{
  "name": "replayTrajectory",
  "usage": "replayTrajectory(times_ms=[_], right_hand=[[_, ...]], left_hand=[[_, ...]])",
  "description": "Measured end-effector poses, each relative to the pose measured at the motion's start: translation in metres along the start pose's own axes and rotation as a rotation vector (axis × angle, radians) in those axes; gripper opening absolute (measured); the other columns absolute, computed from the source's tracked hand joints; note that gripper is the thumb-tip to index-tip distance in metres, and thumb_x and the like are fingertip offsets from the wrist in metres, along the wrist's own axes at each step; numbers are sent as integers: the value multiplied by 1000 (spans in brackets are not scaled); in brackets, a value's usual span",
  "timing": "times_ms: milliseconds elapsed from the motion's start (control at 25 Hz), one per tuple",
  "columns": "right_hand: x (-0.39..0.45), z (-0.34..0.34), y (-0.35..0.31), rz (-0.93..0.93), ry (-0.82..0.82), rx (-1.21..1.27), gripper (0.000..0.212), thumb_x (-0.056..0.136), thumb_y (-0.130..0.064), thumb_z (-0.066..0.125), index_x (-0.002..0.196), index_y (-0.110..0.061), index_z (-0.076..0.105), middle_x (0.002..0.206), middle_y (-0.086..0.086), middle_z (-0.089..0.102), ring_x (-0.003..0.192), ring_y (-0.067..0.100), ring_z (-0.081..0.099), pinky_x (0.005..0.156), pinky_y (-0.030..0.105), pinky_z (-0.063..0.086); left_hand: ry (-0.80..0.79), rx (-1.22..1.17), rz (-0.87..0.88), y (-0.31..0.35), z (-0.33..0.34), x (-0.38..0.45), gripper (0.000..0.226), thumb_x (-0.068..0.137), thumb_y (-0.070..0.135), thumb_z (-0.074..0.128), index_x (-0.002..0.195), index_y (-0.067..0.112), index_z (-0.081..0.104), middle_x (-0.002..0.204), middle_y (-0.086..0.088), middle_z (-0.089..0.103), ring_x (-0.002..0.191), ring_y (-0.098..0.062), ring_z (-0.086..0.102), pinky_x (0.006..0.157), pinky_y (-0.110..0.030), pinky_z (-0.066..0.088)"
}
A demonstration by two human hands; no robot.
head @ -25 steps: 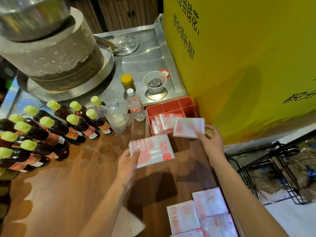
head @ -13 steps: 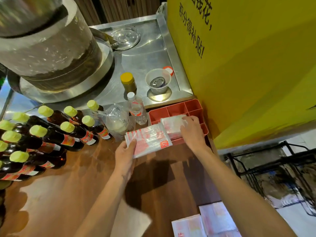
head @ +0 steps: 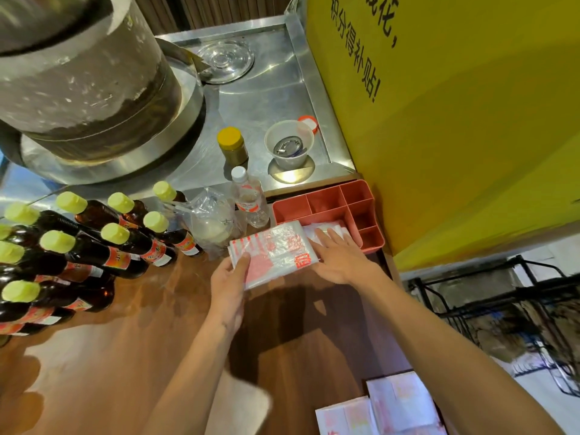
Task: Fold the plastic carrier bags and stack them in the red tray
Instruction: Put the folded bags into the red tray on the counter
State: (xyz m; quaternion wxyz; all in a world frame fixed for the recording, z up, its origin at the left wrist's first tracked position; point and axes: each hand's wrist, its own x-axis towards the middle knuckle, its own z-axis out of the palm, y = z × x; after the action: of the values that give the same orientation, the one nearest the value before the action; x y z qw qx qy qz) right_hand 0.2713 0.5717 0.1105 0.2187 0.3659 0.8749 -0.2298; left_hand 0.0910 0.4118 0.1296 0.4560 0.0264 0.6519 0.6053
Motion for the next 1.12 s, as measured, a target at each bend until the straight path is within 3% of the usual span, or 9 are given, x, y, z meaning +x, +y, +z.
replayTrajectory(times_ms=[160, 280, 400, 520, 600, 680, 720, 960, 1120], right_hand=[[14, -16, -1, 49, -273, -61, 90, 84, -88, 16, 156, -44, -15, 165, -6, -22, 153, 25, -20, 120, 54, -10], [24, -21, 7, 36, -329, -31, 85, 88, -85, 17, 155, -44, -15, 165, -8, -23, 153, 25, -20, 122, 55, -7], [18, -20, 10, -34, -219, 50, 69, 100, -69, 19, 158, -43, -8, 167, -9, -13, 154, 19, -15, 122, 55, -8], [-2, -23, 6, -43, -5, 280, 56, 104, -58, 31, 157, -43, 18, 167, -8, 14, 155, 21, 4, 122, 52, -3], [-17, -25, 4, 6, 184, 659, 49, 102, -58, 40, 148, -42, 40, 160, -7, 35, 150, 20, 26, 123, 49, 18], [-28, -28, 2, 71, 382, 1014, 40, 103, -50, 44, 140, -37, 53, 146, -7, 51, 132, 13, 49, 104, 30, 46], [-31, -31, 1, 93, 437, 1110, 37, 104, -45, 47, 138, -34, 55, 140, -7, 56, 126, 10, 53, 92, 20, 48], [-34, -40, 10, 61, 397, 1169, 57, 90, -23, 75, 140, -32, 49, 128, -9, 57, 113, 9, 57, 78, 18, 54], [-31, -35, 22, 185, 496, 1119, 47, 94, -12, 67, 137, -27, 54, 136, -3, 54, 122, 14, 52, 79, 17, 53]], left_hand=[[24, -1, -20, 1, 1, 1, 30, 98, 26, 62, 125, 13, 63, 117, -5, 73, 106, -21, 71, 92, -41, 56], [35, 0, -34, -1, 2, 2, 31, 97, 28, 63, 124, 14, 64, 118, -5, 72, 107, -22, 70, 97, -45, 54], [43, 3, -52, -1, 7, -1, 29, 97, 28, 63, 124, 14, 64, 117, -5, 72, 107, -21, 70, 99, -46, 54], [19, 0, -59, 2, 18, -3, 29, 98, 27, 62, 124, 14, 64, 116, -4, 73, 106, -21, 70, 99, -46, 53], [8, 15, -48, 6, 22, -4, 29, 97, 28, 63, 124, 15, 65, 114, -3, 74, 105, -21, 71, 97, -46, 54], [0, 31, -32, 11, 28, -4, 28, 97, 28, 63, 122, 16, 65, 113, -4, 74, 103, -21, 71, 95, -45, 55], [-5, 43, -24, 13, 31, -5, 27, 97, 29, 63, 121, 16, 66, 112, -4, 74, 102, -21, 72, 94, -43, 55], [-43, 99, -36, 17, 67, 0, 26, 99, 24, 60, 122, 11, 63, 110, -4, 74, 99, -19, 72, 93, -40, 57], [-65, 266, 11, 21, 81, 2, 21, 98, 17, 62, 118, 13, 60, 105, -3, 72, 91, -13, 71, 67, -19, 57]])
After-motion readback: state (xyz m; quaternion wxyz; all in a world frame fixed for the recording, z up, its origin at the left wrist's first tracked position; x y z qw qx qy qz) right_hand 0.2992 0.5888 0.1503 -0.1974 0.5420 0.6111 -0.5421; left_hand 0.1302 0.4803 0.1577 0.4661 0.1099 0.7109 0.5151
